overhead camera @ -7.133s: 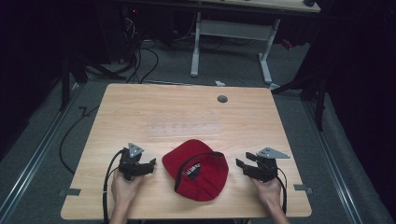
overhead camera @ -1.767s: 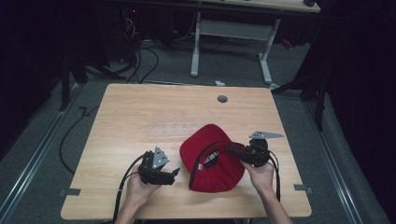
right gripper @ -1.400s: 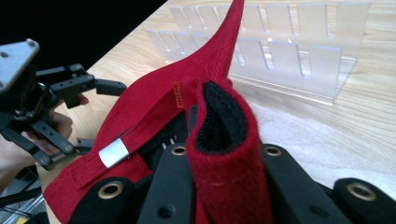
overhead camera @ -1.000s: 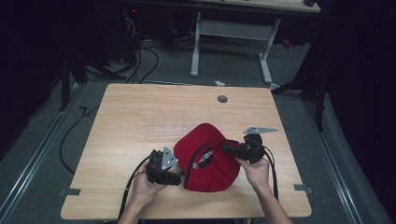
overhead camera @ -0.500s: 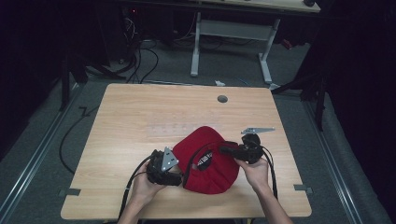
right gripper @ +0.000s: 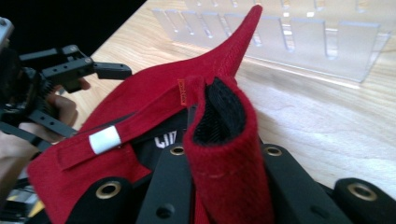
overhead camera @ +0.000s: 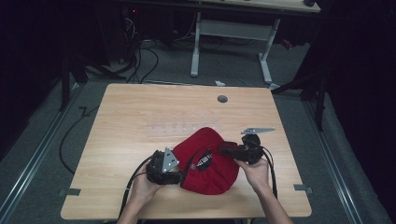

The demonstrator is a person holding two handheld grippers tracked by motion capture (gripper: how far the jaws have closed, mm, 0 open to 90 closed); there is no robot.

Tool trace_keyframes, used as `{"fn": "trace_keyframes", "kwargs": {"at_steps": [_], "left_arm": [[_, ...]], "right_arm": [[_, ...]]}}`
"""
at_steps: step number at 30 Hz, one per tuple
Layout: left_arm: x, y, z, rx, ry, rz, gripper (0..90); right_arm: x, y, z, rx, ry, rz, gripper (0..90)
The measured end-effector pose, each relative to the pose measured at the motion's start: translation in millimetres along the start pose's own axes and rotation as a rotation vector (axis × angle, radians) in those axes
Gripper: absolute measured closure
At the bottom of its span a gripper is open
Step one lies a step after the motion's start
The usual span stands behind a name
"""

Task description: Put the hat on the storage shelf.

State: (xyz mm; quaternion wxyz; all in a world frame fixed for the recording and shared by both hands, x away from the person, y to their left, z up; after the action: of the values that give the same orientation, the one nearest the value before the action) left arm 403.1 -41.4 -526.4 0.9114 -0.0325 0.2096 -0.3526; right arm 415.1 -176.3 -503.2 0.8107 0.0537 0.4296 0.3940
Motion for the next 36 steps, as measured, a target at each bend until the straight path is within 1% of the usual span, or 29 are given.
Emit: {"fn": "trace_keyframes", "kwargs": {"at_steps": [2, 4, 7, 11, 14, 17, 20, 21, 23, 25, 26, 28, 29, 30, 31, 32, 34, 36], "left_arm": [[0.0, 0.4, -0.5, 0.001, 0.005, 0.001, 29.3], [-0.1, 0.9, -0.7, 0.008, 0.005, 0.004, 30.8], [-1.9, 0.4, 1.9, -0.005, -0.005, -0.004, 34.3], [-3.9, 2.0, 6.7, -0.005, -0.023, 0.006, 35.7], [-3.7, 1.3, 6.7, 0.010, -0.019, 0.009, 36.1], [-3.1, -0.5, 4.5, 0.034, -0.009, 0.009, 36.9], [-2.0, -2.3, 2.2, 0.047, 0.001, 0.008, 38.6], [-1.7, -3.4, 1.8, 0.045, 0.001, 0.007, 39.5], [-2.2, -6.1, 1.3, 0.037, 0.006, -0.002, 41.2], [-4.5, -11.2, 2.6, 0.041, 0.006, -0.026, 44.0], [-4.9, -13.4, 4.4, 0.044, -0.002, -0.029, 46.9], [-2.5, -14.6, 4.4, 0.059, 0.016, -0.023, 51.3], [-1.6, -14.2, 3.4, 0.066, 0.026, -0.022, 52.2], [-1.4, -14.0, 3.0, 0.066, 0.028, -0.023, 52.4], [-1.9, -13.4, 3.5, 0.058, 0.026, -0.027, 53.6], [-2.7, -12.8, 4.6, 0.041, 0.024, -0.031, 54.5], [-4.0, -12.0, 4.8, 0.035, 0.031, -0.039, 55.1], [-5.3, -12.3, 4.6, 0.042, 0.035, -0.047, 57.4]], "right_arm": [[-0.2, 0.8, -0.3, -0.002, 0.001, -0.001, 82.3], [-0.3, 2.5, -0.4, 0.001, 0.002, 0.010, 82.3], [-0.7, 3.1, -0.1, 0.004, 0.001, 0.022, 82.3], [1.3, 3.7, -1.7, 0.004, 0.009, 0.014, 82.4], [1.5, 5.0, -1.2, 0.003, 0.007, 0.016, 82.4], [1.1, 5.7, -0.9, 0.006, 0.007, 0.021, 82.4], [1.8, 5.7, -1.3, 0.010, 0.012, 0.023, 82.4], [2.1, 6.0, -1.6, 0.014, 0.016, 0.023, 82.4], [2.4, 6.2, -1.5, 0.016, 0.018, 0.023, 82.5], [2.5, 6.5, -1.2, 0.016, 0.020, 0.026, 82.5], [2.8, 6.9, -1.2, 0.015, 0.022, 0.029, 82.6], [5.3, 12.1, -1.5, 0.015, 0.027, 0.075, 82.7], [6.8, 14.0, -1.6, 0.005, 0.028, 0.072, 82.7], [7.2, 14.6, -0.9, -0.003, 0.025, 0.059, 82.7], [7.3, 15.0, -0.3, -0.005, 0.024, 0.061, 82.6], [7.6, 14.9, -0.2, -0.004, 0.024, 0.068, 82.6], [8.4, 15.4, -1.0, -0.005, 0.027, 0.072, 82.5], [8.0, 17.0, -1.4, -0.006, 0.030, 0.071, 82.4]]}}
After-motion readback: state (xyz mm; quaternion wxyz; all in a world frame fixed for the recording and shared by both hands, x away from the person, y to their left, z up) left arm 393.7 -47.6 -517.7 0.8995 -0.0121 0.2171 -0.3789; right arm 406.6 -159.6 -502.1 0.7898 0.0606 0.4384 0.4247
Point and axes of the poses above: each handheld gripper's, and its own axes: x roughly forward along the jaws, z roughly out of its top, y roughly to its left, the point moved 10 cm from there along x, roughly forward along the jaws, and after that the axes turned 7 degrees about y, right-handed, at the moved point
